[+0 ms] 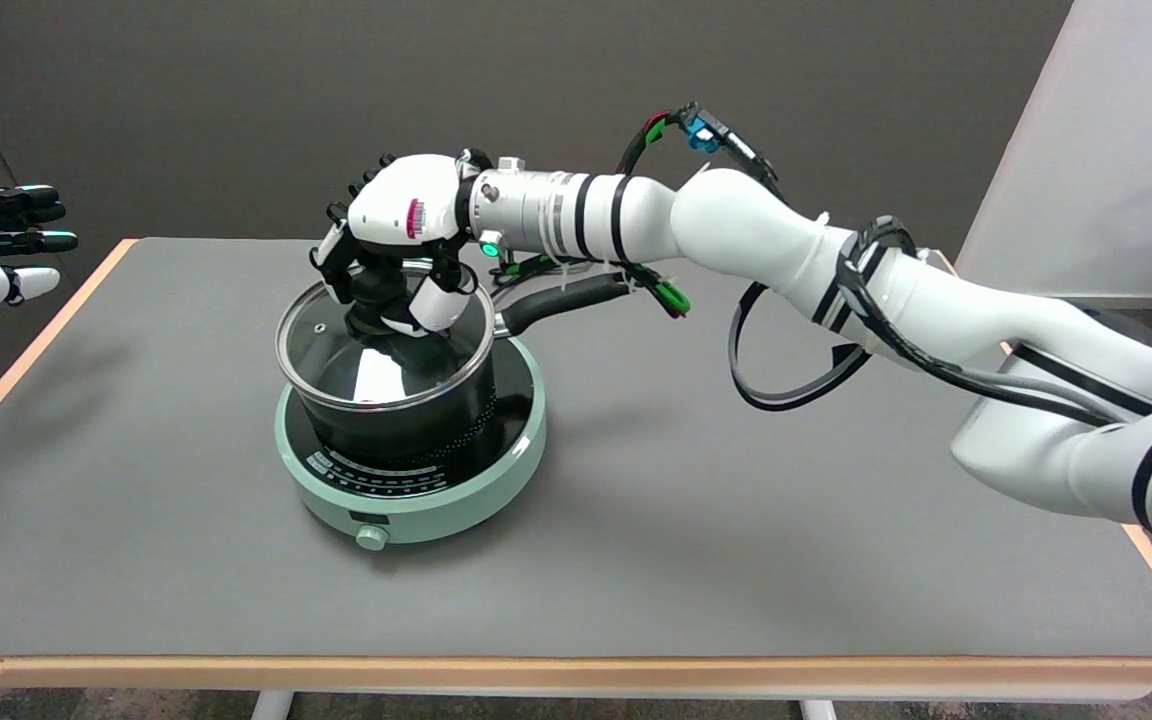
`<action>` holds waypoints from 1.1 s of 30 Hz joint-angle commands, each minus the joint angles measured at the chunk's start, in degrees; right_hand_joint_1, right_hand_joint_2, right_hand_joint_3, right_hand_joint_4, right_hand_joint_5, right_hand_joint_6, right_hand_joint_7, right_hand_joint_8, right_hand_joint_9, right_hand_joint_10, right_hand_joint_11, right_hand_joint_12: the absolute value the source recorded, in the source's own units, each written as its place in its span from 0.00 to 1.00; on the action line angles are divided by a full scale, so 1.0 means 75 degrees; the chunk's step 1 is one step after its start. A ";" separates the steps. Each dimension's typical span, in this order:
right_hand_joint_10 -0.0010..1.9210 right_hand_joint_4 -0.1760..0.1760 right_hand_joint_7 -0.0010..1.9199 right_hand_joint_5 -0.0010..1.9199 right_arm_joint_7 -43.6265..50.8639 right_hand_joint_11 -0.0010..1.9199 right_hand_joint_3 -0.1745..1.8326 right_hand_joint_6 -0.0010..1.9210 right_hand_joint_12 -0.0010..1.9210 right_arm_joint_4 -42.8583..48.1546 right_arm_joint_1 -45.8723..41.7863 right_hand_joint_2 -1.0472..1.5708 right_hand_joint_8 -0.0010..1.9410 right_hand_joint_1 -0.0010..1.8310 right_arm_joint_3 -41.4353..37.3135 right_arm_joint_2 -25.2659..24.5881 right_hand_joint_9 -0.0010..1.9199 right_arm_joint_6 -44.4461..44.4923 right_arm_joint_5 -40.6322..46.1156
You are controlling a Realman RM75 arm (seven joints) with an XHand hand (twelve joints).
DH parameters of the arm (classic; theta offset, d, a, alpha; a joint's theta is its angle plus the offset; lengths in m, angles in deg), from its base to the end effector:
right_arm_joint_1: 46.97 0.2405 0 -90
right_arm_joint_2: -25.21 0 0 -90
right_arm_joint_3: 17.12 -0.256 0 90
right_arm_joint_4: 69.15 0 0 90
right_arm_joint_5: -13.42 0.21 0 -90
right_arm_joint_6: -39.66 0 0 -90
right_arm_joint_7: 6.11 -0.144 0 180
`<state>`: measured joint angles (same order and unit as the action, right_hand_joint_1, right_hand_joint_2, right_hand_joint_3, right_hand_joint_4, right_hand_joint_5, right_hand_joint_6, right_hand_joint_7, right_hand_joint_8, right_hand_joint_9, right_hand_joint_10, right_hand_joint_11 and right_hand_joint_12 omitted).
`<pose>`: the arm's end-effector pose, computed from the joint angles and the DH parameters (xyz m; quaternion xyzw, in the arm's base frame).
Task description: Pick up the pot lid.
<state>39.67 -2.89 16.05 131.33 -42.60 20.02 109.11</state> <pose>-0.1031 -0.4792 0.1136 0.9267 0.0433 -0.0978 0.3603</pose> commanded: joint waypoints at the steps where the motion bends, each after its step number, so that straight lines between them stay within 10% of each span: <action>1: 0.41 0.84 0.48 0.38 0.0037 0.33 0.23 0.51 0.57 0.0061 -0.0035 0.79 0.59 0.72 0.0001 0.0100 0.45 -0.0049 0.0264; 2: 0.42 0.26 0.52 0.36 0.0037 0.33 0.18 0.72 0.57 0.0061 -0.0035 0.82 0.54 0.66 0.0001 0.0100 0.45 -0.0049 0.0264; 24: 0.50 0.28 0.52 0.38 -0.0006 0.33 0.21 0.70 0.66 0.0093 0.0023 0.81 0.56 0.66 -0.0015 0.0148 0.46 0.0036 0.0264; 25: 0.50 0.81 0.50 0.38 -0.0006 0.33 0.27 0.56 0.66 0.0099 0.0039 0.77 0.58 0.72 -0.0021 0.0158 0.46 0.0041 0.0264; 26: 0.50 1.00 0.49 0.38 -0.0006 0.33 0.29 0.51 0.66 0.0109 0.0060 0.75 0.59 0.74 -0.0021 0.0164 0.46 0.0047 0.0264; 33: 0.53 1.00 0.49 0.38 -0.0006 0.33 0.29 0.52 0.66 0.0147 0.0194 0.75 0.59 0.74 -0.0021 0.0217 0.46 0.0047 0.0264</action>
<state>39.81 -2.20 16.23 131.31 -41.65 19.66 110.95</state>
